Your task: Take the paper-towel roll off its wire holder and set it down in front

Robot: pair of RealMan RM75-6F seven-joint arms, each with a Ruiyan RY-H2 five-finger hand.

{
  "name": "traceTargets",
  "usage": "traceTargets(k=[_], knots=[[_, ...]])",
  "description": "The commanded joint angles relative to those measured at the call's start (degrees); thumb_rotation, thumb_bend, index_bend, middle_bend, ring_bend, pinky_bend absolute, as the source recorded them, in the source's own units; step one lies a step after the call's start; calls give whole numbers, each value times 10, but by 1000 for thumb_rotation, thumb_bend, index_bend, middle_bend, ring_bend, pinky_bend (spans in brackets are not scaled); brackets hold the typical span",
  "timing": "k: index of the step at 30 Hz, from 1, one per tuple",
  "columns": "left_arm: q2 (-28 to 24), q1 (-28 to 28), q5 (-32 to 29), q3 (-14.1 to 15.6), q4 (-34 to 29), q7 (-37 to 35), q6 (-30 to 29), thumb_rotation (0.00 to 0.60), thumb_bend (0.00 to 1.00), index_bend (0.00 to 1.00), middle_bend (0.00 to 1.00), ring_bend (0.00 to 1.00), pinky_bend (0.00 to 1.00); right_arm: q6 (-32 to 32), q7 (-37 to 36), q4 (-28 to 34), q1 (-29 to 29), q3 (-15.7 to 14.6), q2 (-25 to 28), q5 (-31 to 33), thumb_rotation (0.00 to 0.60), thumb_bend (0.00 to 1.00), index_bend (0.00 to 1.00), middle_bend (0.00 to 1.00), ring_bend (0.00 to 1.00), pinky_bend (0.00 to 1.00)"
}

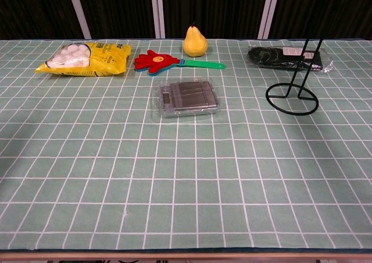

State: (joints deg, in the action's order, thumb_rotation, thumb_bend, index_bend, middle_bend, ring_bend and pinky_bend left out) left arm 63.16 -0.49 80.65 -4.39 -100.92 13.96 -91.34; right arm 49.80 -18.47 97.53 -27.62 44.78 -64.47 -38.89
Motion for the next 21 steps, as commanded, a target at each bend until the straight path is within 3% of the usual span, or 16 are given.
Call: traceTargets(k=[1, 6, 10, 15, 21], knots=[[0, 0, 0, 0, 0, -1, -1, 600, 102, 123, 0, 0, 0, 2, 21, 25, -1, 30, 49, 39, 600, 0, 483, 365, 293, 36], [-2, -1, -1, -1, 0, -4, -1, 600, 102, 123, 0, 0, 0, 5, 26, 38, 17, 47, 107, 69, 600, 0, 483, 364, 287, 36], [-1, 0, 0, -1, 1, -2, 0, 600, 102, 123, 0, 0, 0, -5, 3, 57, 66, 45, 150, 62, 600, 0, 483, 360, 278, 36], [2, 1, 2, 1, -1, 5, 1, 600, 102, 123, 0, 0, 0, -36, -43, 78, 140, 12, 178, 7, 600, 0, 483, 359, 275, 36], [5, 2, 0, 0, -1, 9, 2, 600, 101, 123, 0, 0, 0, -73, -118, 81, 209, -46, 159, -92, 600, 0, 483, 352, 264, 36]])
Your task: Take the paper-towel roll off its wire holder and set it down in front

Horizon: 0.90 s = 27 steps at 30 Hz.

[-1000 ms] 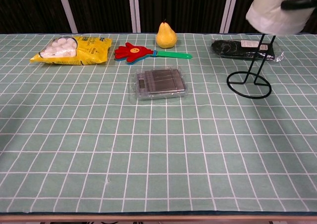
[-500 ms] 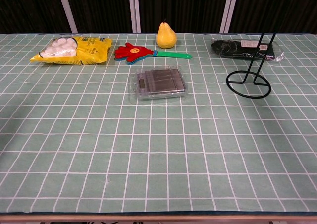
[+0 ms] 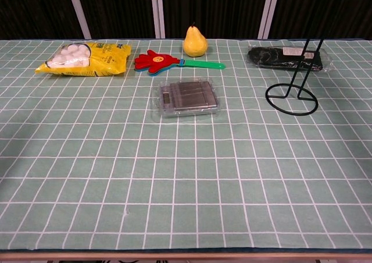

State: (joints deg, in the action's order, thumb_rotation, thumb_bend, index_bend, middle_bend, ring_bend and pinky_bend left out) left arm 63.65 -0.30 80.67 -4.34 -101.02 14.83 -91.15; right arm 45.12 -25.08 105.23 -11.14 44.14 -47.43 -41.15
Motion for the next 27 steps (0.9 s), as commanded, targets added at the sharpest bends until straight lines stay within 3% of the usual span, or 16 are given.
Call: traceTargets(k=[1, 9, 13, 19, 27], knots=[[1, 1, 0, 0, 0, 1, 1, 600, 101, 124, 0, 0, 0, -28, -63, 3, 51, -49, -18, -90, 600, 0, 483, 350, 261, 36], [1, 1, -2, -2, 1, 0, 0, 600, 102, 123, 0, 0, 0, 2, -123, 5, 89, -133, -94, -243, 600, 0, 483, 346, 251, 36], [1, 1, -1, -1, 2, 0, 1, 600, 102, 123, 0, 0, 0, 29, -137, 4, 89, -176, -152, -285, 600, 0, 483, 345, 250, 32], [0, 2, -4, -3, 3, -3, 1, 600, 102, 124, 0, 0, 0, 54, -128, -41, 64, -222, -253, -293, 600, 0, 477, 343, 244, 18], [-1, 2, -4, -3, 4, -5, 2, 600, 102, 123, 0, 0, 0, 75, -95, -115, 17, -234, -362, -265, 600, 0, 459, 332, 228, 11]])
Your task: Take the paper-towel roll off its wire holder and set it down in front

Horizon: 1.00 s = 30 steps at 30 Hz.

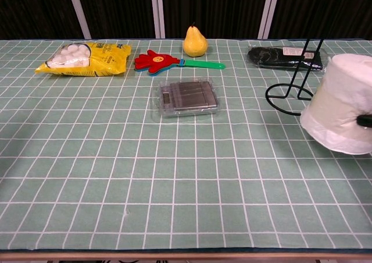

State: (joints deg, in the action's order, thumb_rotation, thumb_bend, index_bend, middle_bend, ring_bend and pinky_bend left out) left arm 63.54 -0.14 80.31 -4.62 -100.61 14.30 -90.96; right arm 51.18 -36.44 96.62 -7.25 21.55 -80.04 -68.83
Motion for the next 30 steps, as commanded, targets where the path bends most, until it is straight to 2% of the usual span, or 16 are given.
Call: traceTargets(k=[1, 11, 13, 15, 18, 21, 25, 30], knots=[[0, 0, -1, 0, 0, 0, 0, 600, 102, 123, 0, 0, 0, 16, 25, -36, -27, -10, -44, 13, 600, 0, 458, 330, 227, 11], [-1, 0, -1, -1, 0, -1, 0, 600, 102, 124, 0, 0, 0, 30, 54, -86, -53, -23, -98, 28, 600, 0, 399, 284, 181, 2], [0, 0, -1, 0, 0, 1, 0, 600, 102, 124, 0, 0, 0, 34, 57, -100, -57, -25, -109, 28, 600, 0, 344, 237, 136, 0], [0, 0, -1, 0, 0, 1, 0, 600, 102, 123, 0, 0, 0, 33, 56, -109, -60, -28, -114, 27, 600, 0, 240, 144, 55, 0], [0, 0, -2, -1, 0, 2, -1, 600, 102, 123, 0, 0, 0, 19, 53, -115, -66, -37, -109, 21, 600, 0, 84, 15, 0, 0], [1, 0, -2, 0, 0, 3, 0, 600, 112, 124, 0, 0, 0, -1, 44, -115, -72, -48, -95, 6, 600, 0, 5, 0, 0, 0], [2, 1, -3, 0, 0, 5, 1, 600, 117, 123, 0, 0, 0, -15, 23, -111, -78, -55, -79, -10, 600, 0, 0, 0, 0, 0], [1, 0, -4, -2, -1, 4, -2, 600, 116, 123, 0, 0, 0, 8, -5, -83, -66, -53, -37, -41, 600, 0, 0, 0, 0, 0]])
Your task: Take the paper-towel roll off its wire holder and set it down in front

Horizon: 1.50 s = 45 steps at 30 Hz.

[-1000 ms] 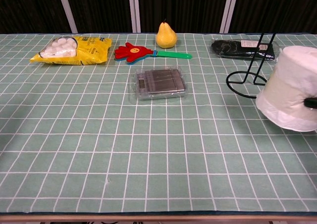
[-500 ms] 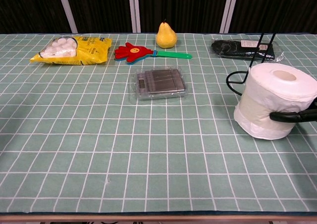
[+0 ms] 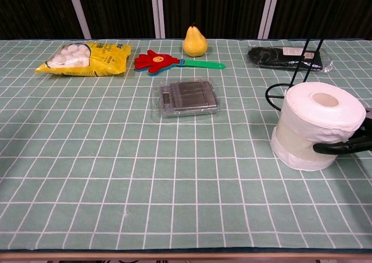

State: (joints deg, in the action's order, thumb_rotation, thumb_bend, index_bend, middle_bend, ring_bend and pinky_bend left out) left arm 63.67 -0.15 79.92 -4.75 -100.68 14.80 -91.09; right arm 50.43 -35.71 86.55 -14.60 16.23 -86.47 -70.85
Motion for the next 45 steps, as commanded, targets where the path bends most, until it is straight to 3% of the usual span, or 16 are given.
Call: traceTargets(k=[1, 6, 14, 16, 18, 22, 26, 35, 45], knots=[[0, 0, -1, 0, 0, -1, 0, 600, 116, 123, 0, 0, 0, 24, -15, 26, 11, 1, 42, -27, 600, 0, 0, 0, 0, 0], [0, 0, 2, 1, -1, 1, 0, 600, 116, 123, 0, 0, 0, 64, -30, 68, 43, 5, 128, -46, 600, 0, 0, 0, 0, 0], [2, 0, 1, 1, -3, 7, -2, 600, 116, 123, 0, 0, 0, 160, -51, 142, 121, -6, 333, -123, 600, 0, 0, 0, 0, 0], [3, 0, 1, 1, -3, 9, -2, 600, 116, 123, 0, 0, 0, 188, -21, 153, 134, -9, 368, -143, 600, 0, 0, 0, 0, 0], [5, 0, 0, 1, -3, 12, -2, 600, 116, 124, 0, 0, 0, 228, 67, 165, 151, -13, 390, -158, 600, 0, 0, 0, 0, 0], [6, -1, 1, 0, -3, 14, -5, 600, 116, 123, 0, 0, 0, 304, 307, 191, 175, -34, 362, -180, 600, 0, 0, 0, 0, 0], [2, -3, 2, -1, -3, 3, -9, 600, 116, 123, 0, 0, 0, 371, 433, 157, 185, -55, 289, -234, 600, 0, 0, 0, 0, 0], [-8, -8, 7, -1, -5, -20, -15, 600, 116, 123, 0, 0, 0, 369, 453, 75, 166, -83, 217, -247, 600, 0, 0, 0, 0, 0], [-3, -4, 12, -1, 1, -13, -12, 600, 116, 123, 0, 0, 0, 373, 428, 44, 151, -90, 203, -236, 600, 0, 0, 0, 0, 0]])
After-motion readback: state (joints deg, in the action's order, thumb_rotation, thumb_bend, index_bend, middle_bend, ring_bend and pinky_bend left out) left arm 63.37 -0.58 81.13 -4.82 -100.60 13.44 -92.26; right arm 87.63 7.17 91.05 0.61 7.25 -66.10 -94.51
